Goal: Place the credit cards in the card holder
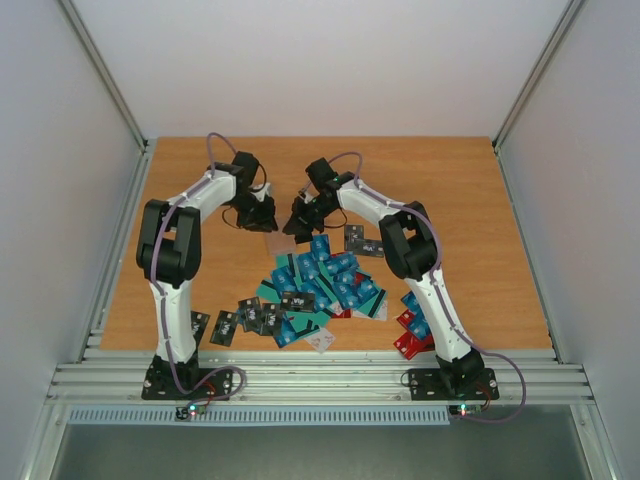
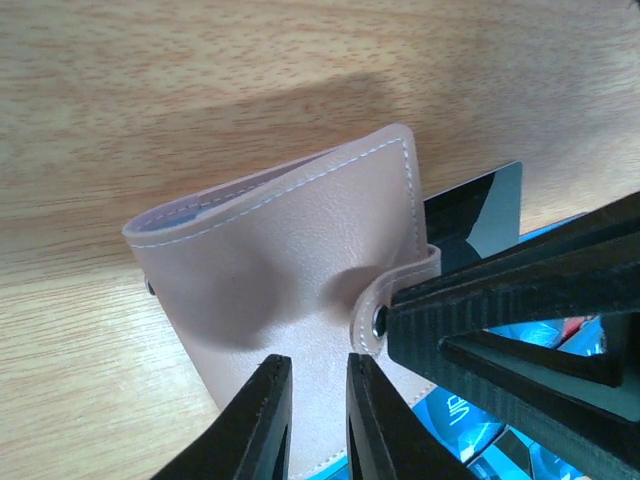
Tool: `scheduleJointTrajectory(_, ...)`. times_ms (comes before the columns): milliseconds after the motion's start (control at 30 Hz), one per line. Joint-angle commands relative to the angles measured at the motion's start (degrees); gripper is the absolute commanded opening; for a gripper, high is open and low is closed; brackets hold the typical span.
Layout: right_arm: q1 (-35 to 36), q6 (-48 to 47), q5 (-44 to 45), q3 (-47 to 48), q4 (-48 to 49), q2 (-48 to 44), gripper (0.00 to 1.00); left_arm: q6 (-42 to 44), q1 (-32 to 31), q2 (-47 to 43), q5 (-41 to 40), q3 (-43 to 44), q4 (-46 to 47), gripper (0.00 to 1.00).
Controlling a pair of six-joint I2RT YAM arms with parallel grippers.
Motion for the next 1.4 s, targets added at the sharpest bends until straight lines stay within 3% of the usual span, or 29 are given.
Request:
scheduleJointTrajectory(0, 1.53, -1.01, 0.42, -0.58, -1.86, 2.74, 0.10, 0.39, 0.52, 2.32, -1.81, 0.58, 0.71, 0.18)
scheduleJointTrajectory(667, 4.79, -8.15, 18.88, 28.69, -35.70, 15.77, 0.04, 0.79, 0.66, 5.96, 1.34, -1.75, 2.62, 0.14)
scheduleJointTrajectory(1067, 7.25, -9.96, 23.42, 32.31, -41.48, 18.05, 0.06, -1.63, 0.73, 3.06, 3.09, -3.37, 6.22, 0.14)
scheduleJointTrajectory(1367, 7.47, -10.25, 22.27, 31.25, -39.03, 18.05, 0.05, -10.85, 0.48, -1.48, 5.12, -3.23, 8.68, 0.23)
